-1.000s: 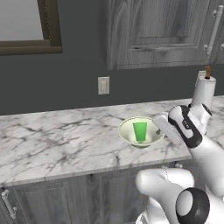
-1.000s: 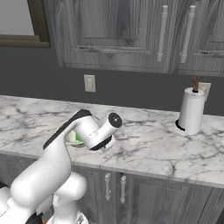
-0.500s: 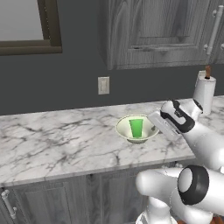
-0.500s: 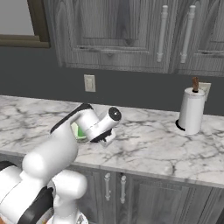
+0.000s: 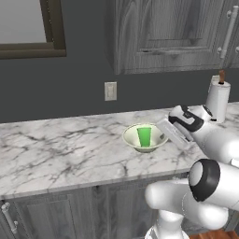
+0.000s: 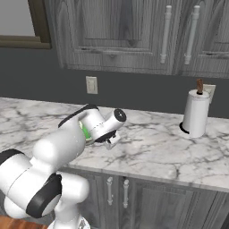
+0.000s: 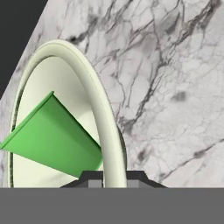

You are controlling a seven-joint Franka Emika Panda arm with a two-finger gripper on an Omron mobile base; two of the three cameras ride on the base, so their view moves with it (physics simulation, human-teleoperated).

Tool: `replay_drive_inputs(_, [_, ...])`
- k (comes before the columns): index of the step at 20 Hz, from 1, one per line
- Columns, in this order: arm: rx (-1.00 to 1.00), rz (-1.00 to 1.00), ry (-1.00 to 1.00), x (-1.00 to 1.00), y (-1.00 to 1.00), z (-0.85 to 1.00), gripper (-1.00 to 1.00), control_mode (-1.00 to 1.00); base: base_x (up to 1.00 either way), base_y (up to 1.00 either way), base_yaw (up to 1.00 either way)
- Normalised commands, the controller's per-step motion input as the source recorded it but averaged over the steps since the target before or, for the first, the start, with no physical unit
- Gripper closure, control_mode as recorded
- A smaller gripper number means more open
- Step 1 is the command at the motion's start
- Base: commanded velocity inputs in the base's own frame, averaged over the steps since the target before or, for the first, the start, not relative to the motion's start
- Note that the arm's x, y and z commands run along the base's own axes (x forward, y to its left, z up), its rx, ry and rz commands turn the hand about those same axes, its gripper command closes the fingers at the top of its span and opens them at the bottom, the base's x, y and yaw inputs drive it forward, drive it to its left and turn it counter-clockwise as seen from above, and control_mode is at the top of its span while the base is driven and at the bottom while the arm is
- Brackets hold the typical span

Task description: Place the cup inside the bowl on the dining table and move the bowl to any counter.

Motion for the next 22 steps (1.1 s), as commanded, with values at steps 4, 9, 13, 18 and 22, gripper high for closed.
replay_drive_inputs(4, [0.00, 0.00, 0.00, 0.00, 0.00, -0.17, 1.00, -1.00, 0.00, 0.00, 0.00])
replay_drive_inputs(9, [0.00, 0.00, 0.00, 0.00, 0.00, -0.21, 1.00, -1.00, 0.00, 0.00, 0.00])
replay_drive_inputs(13, [0.00, 0.00, 0.00, 0.00, 0.00, -0.22, 1.00, -1.00, 0.00, 0.00, 0.00])
replay_drive_inputs(18, [0.00, 0.00, 0.00, 0.00, 0.00, -0.25, 1.00, -1.00, 0.00, 0.00, 0.00])
replay_drive_inputs(22, [0.00, 0.00, 0.00, 0.00, 0.00, -0.23, 1.00, -1.00, 0.00, 0.00, 0.00])
